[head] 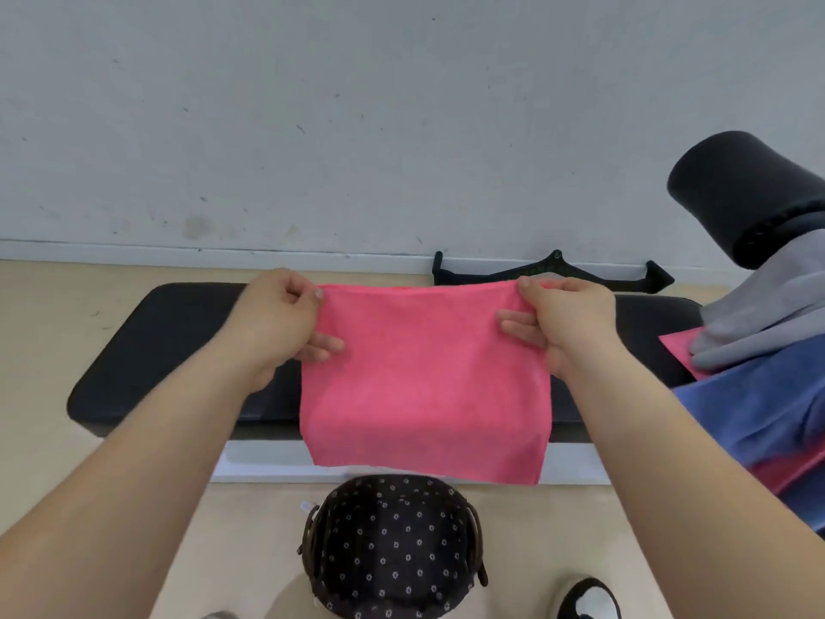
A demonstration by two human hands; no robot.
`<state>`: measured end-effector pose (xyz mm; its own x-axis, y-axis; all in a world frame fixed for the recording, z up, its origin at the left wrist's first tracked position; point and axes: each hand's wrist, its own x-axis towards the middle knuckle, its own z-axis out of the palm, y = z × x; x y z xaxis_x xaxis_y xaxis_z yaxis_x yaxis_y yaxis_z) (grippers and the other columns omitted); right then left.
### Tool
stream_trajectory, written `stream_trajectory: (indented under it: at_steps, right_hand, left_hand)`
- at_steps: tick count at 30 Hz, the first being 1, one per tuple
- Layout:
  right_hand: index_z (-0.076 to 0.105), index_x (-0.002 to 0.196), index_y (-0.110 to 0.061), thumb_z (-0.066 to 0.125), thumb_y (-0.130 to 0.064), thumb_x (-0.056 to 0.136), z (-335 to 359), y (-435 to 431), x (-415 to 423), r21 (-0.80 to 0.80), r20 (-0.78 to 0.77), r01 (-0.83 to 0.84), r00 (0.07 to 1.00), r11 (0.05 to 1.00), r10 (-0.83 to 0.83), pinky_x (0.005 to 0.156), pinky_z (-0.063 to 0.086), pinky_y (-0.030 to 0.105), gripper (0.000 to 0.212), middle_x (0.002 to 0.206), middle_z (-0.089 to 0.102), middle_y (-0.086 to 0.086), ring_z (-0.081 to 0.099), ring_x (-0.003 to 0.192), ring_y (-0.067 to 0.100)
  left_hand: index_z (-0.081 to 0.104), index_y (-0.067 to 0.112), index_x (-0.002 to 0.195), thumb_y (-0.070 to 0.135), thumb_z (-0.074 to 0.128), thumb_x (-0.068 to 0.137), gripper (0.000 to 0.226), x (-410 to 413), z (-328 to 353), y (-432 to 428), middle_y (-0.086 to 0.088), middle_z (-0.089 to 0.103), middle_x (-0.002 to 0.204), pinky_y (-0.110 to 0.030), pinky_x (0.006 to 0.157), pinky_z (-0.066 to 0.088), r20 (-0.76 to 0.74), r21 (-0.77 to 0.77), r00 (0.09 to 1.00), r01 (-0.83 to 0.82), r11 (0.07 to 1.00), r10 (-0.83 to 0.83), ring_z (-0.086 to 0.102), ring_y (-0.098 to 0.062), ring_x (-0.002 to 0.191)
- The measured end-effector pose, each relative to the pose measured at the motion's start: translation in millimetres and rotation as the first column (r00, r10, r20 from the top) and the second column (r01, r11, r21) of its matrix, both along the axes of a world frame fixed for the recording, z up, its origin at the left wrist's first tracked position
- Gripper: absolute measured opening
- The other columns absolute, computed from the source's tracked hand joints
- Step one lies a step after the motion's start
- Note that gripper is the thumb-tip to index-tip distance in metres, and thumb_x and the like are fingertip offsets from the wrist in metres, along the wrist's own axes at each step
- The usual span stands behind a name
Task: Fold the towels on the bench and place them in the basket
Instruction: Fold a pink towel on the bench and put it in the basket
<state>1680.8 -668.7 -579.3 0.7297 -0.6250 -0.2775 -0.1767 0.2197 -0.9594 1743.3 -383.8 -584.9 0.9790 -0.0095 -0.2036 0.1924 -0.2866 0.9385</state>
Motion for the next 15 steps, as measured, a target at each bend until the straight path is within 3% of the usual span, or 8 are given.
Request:
stream_trajectory:
  at_steps: [4, 9, 11, 13, 15]
  right_hand:
    - [0.067, 0.091, -0.009, 0.080, -0.009, 0.088, -31, -9, 30, -0.142, -0.066, 0.033, 0.997, 0.989, -0.042, 0.056, 0.062, 0.032, 0.013, 0.091, 0.076, 0.018, 0.077, 0.066, 0.024]
    - [0.074, 0.088, -0.014, 0.077, -0.012, 0.090, -54, -18, 62, -0.224, -0.036, -0.015, 0.999, 0.975, 0.007, 0.077, 0.064, 0.036, 0.005, 0.076, 0.077, 0.003, 0.078, 0.081, 0.024]
    - [0.074, 0.105, -0.013, 0.070, -0.009, 0.095, -60, -18, 70, -0.213, -0.010, -0.057, 0.998, 0.975, 0.056, 0.087, 0.062, 0.035, 0.012, 0.091, 0.077, 0.001, 0.077, 0.085, 0.019]
    - [0.063, 0.136, -0.014, 0.065, -0.005, 0.097, -62, -19, 73, -0.190, 0.011, -0.088, 0.996, 0.978, 0.092, 0.092, 0.060, 0.033, 0.040, 0.121, 0.067, -0.004, 0.076, 0.089, 0.013]
    - [0.054, 0.145, -0.024, 0.064, -0.006, 0.096, -57, -21, 68, -0.222, 0.021, -0.092, 0.995, 0.971, 0.099, 0.093, 0.060, 0.035, 0.053, 0.118, 0.061, -0.017, 0.075, 0.090, 0.011]
  left_hand:
    - [0.056, 0.005, 0.111, 0.018, 0.052, 0.108, 0.013, 32, -30, -17, -0.027, 0.073, 0.097, -0.029, 0.056, 0.064, -0.110, -0.111, 0.989, -0.110, 0.988, 0.098, 0.079, -0.028, 0.069]
    - [0.057, 0.004, 0.109, 0.015, 0.056, 0.106, 0.011, 69, -50, -32, -0.022, 0.070, 0.108, -0.028, 0.070, 0.065, 0.015, -0.124, 0.983, -0.180, 0.976, 0.184, 0.079, -0.021, 0.077]
    - [0.059, 0.004, 0.110, 0.013, 0.057, 0.105, 0.010, 77, -53, -36, -0.020, 0.069, 0.111, -0.031, 0.080, 0.064, 0.047, -0.121, 0.980, -0.187, 0.975, 0.193, 0.079, -0.020, 0.083]
    - [0.059, 0.008, 0.121, 0.011, 0.061, 0.102, 0.019, 82, -54, -35, -0.014, 0.065, 0.123, -0.036, 0.091, 0.061, 0.050, -0.104, 0.988, -0.142, 0.984, 0.148, 0.076, -0.020, 0.092]
    - [0.055, 0.019, 0.137, 0.016, 0.067, 0.097, 0.042, 82, -52, -30, -0.002, 0.057, 0.138, -0.039, 0.099, 0.057, 0.095, 0.008, 0.993, -0.072, 0.997, 0.071, 0.071, -0.019, 0.105]
